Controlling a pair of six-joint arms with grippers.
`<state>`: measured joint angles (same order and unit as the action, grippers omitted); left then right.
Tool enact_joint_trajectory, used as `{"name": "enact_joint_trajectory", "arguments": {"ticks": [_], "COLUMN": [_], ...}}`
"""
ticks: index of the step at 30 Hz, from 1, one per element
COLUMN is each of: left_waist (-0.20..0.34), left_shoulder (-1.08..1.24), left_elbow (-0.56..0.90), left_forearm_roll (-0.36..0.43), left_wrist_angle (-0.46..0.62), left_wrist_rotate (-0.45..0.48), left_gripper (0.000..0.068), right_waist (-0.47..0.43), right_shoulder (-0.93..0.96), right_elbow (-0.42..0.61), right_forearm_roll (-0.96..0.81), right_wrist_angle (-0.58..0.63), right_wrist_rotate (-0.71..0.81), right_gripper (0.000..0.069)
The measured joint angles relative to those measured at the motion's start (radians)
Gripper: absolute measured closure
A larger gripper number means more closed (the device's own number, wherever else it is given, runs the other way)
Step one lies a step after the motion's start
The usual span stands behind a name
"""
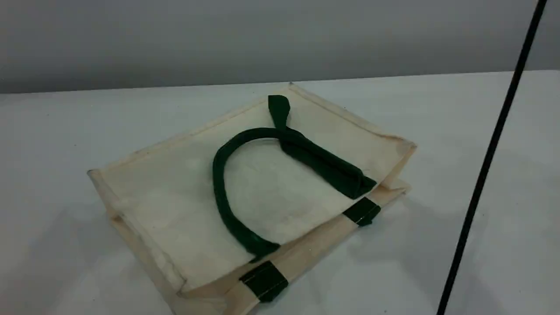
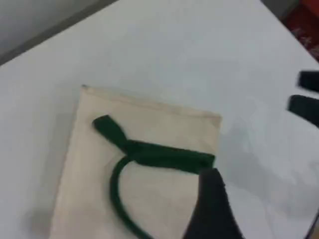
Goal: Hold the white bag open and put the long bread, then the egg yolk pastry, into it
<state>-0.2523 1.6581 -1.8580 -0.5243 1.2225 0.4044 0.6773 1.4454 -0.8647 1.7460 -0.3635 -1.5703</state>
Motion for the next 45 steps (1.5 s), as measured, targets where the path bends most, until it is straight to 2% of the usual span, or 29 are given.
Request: {"name": "enact_joint_trajectory", "arguments": {"ticks": [4, 8, 12, 19, 25, 36, 45], "left_waist": [0.0, 0.0, 0.0, 0.0, 0.0, 0.0, 0.0], "left_shoulder": [-0.042, -0.102, -0.177, -0.291, -0.305, -0.304, -0.304], "left_elbow": [0.0, 0.0, 0.0, 0.0, 0.0, 0.0, 0.0], "left_forearm_roll": [0.093, 0.183, 0.245, 0.259, 0.261, 0.261, 0.262], "left_wrist_angle": [0.0, 0.0, 0.001, 0.002, 0.001, 0.0, 0.0], "left_wrist_rotate": [-0.066, -0.124, -0.141, -0.156, -0.156, -0.156, -0.156], "left_gripper": [0.0229, 0.0229, 0.0229, 0.0229, 0.0229, 0.0229, 0.0229], "right_waist": [0.0, 0.0, 0.0, 0.0, 0.002, 0.002, 0.001], "right_shoulder": [-0.061, -0.147, -0.24, -0.377, -0.414, -0.42, -0.42], "right_elbow": [0.0, 0.0, 0.0, 0.009, 0.044, 0.052, 0.052], "right_forearm_roll": [0.0, 0.0, 0.0, -0.004, -0.004, -0.007, -0.003], "right_wrist_angle": [-0.01, -0.015, -0.03, -0.028, 0.078, 0.403, 0.412], "right_wrist_rotate": [0.0, 0.0, 0.0, 0.0, 0.0, 0.0, 0.0], "right_gripper": [0.0183, 0.0134, 0.0136, 0.018, 0.0197, 0.0198, 0.0198]}}
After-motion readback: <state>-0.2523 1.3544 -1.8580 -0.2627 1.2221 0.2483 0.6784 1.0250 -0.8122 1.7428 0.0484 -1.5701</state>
